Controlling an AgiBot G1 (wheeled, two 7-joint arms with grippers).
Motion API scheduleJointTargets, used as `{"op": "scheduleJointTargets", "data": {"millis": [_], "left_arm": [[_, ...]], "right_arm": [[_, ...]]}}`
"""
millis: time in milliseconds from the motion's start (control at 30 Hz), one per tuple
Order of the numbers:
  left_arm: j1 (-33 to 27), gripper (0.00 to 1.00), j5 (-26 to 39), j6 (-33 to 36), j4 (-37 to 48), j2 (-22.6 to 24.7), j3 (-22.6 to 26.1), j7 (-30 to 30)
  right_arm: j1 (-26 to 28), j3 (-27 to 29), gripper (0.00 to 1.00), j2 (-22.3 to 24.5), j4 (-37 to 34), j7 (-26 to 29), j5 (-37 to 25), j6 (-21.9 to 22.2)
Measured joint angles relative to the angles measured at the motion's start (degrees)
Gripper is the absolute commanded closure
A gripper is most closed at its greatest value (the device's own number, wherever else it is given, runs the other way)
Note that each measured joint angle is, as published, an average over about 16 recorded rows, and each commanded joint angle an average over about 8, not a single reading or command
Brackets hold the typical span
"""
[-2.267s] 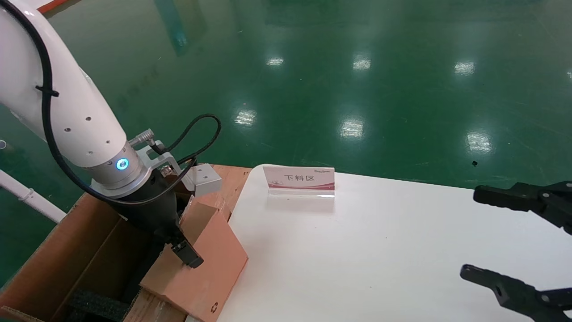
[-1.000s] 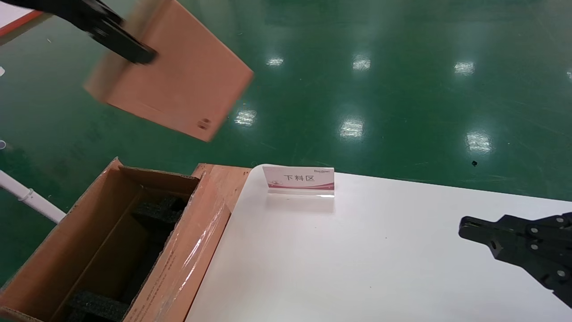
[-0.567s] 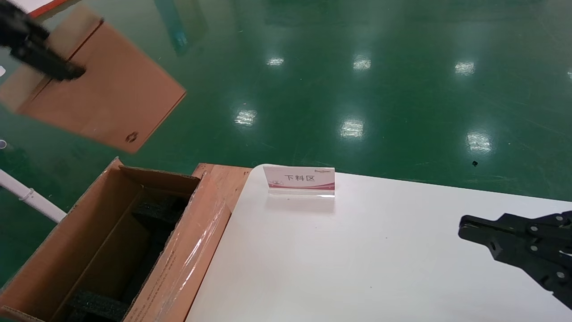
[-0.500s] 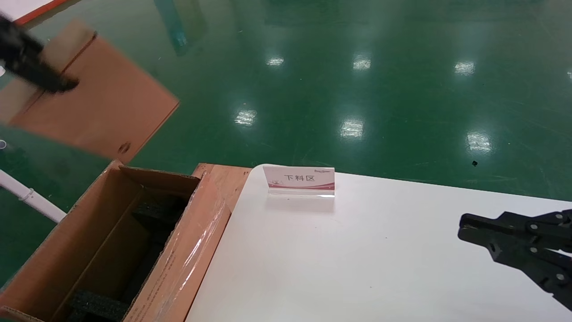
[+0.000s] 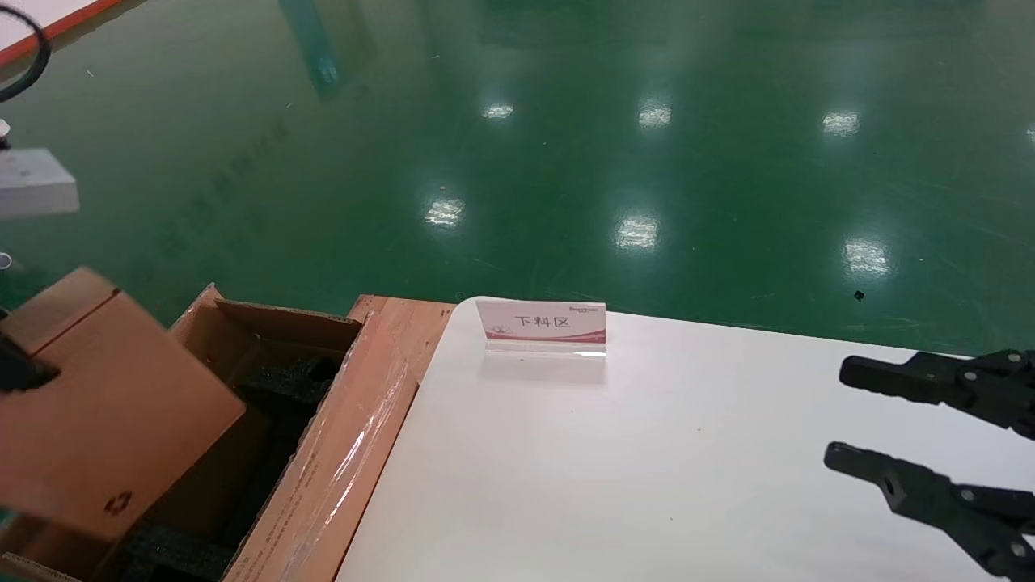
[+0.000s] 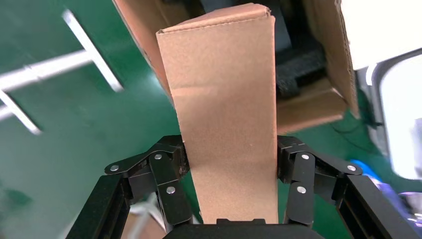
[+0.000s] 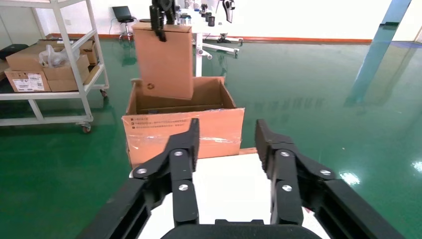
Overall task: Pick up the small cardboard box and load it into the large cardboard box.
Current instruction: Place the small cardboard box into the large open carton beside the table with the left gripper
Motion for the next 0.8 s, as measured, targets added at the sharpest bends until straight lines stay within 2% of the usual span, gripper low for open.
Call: {"op": "scheduleJointTargets", "data": {"millis": [133, 267, 800], "left_arm": [[1.2, 1.0, -3.4, -1.3, 1.9, 0.8, 4.4, -0.7], [2.6, 1.0, -5.3, -2.7, 3.8, 1.1, 6.6, -1.4], [9.9, 1.0, -6.3, -9.0, 5.5, -0.9, 8.3, -7.2]], "right_arm": [[0.0, 0.0, 0.0, 0.0, 0.0, 0.0, 0.0, 0.0], [0.0, 0.0, 0.0, 0.0, 0.0, 0.0, 0.0, 0.0], [0.0, -0.1, 0.0, 0.0, 0.0, 0.0, 0.1, 0.0]]}}
